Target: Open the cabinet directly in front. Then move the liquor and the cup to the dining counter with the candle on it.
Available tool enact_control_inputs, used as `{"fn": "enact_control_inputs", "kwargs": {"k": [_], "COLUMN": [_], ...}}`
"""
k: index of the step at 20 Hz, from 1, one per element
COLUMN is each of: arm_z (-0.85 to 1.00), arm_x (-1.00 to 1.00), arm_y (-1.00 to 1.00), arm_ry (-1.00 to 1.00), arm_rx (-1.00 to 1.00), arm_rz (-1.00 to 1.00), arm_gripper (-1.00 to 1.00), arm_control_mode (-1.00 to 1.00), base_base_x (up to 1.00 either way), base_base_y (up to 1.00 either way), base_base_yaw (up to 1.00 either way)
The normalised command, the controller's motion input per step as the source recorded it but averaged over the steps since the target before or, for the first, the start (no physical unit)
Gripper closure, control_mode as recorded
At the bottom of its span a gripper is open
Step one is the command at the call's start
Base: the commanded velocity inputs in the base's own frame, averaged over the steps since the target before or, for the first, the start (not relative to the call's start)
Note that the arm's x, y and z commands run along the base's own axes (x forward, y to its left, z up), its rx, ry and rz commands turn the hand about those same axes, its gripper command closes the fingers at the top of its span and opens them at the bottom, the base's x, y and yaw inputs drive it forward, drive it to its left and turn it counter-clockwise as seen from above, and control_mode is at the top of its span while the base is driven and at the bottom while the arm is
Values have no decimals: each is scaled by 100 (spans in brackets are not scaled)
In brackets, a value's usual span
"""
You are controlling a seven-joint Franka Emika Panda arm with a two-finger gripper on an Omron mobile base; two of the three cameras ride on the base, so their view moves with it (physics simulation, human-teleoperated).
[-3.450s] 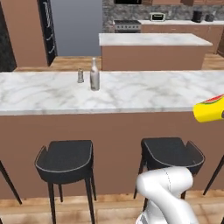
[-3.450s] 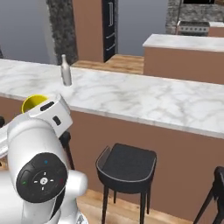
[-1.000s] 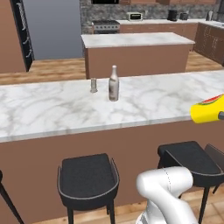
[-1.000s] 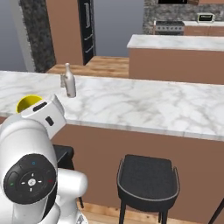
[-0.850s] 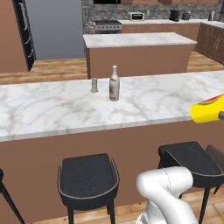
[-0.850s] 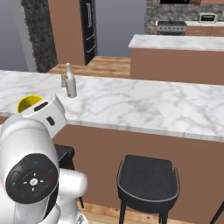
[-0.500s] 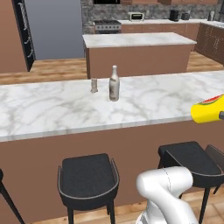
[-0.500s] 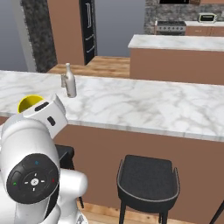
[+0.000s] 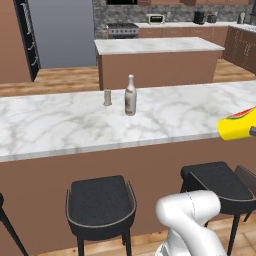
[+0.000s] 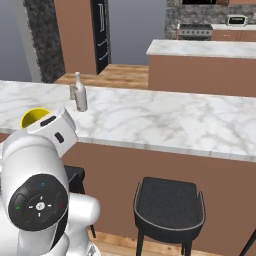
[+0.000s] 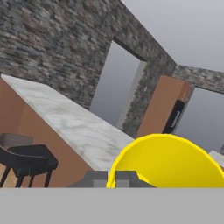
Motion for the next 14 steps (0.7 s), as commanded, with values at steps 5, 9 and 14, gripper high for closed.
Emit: {"fn": "enact_control_inputs", "kwargs": {"k": [5,9,14], "arm_z": [0,6,11], "arm_x": [2,41,52], "arm_y": [0,1,0], "arm_ry": [2,18,26], "arm_rx": [0,0,0], "arm_rz": [0,0,0], "arm_gripper": [100,100,100], "arm_control_mode": [-100,-100,-100], "base_base_x": [0,0,0], "base_base_y": [0,0,0], "base_base_yaw": [0,0,0]}}
